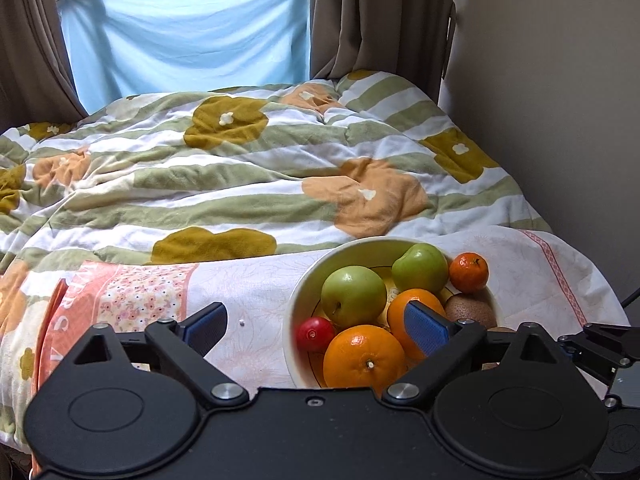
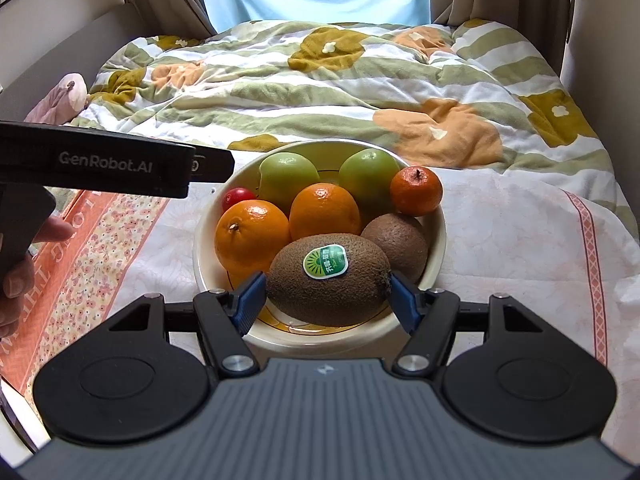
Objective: Organize fruits
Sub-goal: 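Open both tools to release the tomato and kiwi into the bowl, then move both tools toward the last red tomato and mandarin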
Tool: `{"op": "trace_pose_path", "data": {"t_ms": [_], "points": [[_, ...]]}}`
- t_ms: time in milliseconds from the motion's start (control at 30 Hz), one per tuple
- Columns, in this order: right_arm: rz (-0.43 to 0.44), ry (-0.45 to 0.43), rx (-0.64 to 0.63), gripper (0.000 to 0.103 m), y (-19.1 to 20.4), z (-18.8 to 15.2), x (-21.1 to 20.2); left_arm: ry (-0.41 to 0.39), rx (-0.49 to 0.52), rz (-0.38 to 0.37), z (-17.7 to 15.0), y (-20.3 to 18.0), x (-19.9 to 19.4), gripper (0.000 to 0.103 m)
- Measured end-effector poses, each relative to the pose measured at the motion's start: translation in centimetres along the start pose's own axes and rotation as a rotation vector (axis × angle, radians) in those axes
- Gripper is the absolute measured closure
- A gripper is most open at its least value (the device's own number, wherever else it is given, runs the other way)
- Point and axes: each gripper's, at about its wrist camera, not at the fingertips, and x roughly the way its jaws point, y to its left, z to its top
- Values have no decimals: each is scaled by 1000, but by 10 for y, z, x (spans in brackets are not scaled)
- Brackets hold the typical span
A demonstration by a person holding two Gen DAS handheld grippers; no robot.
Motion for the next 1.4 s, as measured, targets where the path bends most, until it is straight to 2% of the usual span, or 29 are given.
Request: {"op": "trace_pose_path", "data": {"t_ms": [567, 600, 633, 900, 1200, 1400], "points": [[40, 85, 8, 19, 7, -3, 29, 2, -47, 10, -2, 3, -9, 6], [46, 75, 10, 16, 8, -4, 27, 3, -48, 11, -2, 3, -9, 6], [46, 67, 7, 0, 8, -4, 25, 4, -49, 12, -3, 3, -9, 6], [31, 2, -18, 0, 13, -6, 7, 2, -61, 17, -8, 3, -20, 6], [42, -52, -27, 0, 23, -9, -34, -63, -55, 23, -14, 1, -58, 6], [-8, -85, -32, 0, 31, -13, -72, -106, -53, 18, -25, 0, -94, 6]]}}
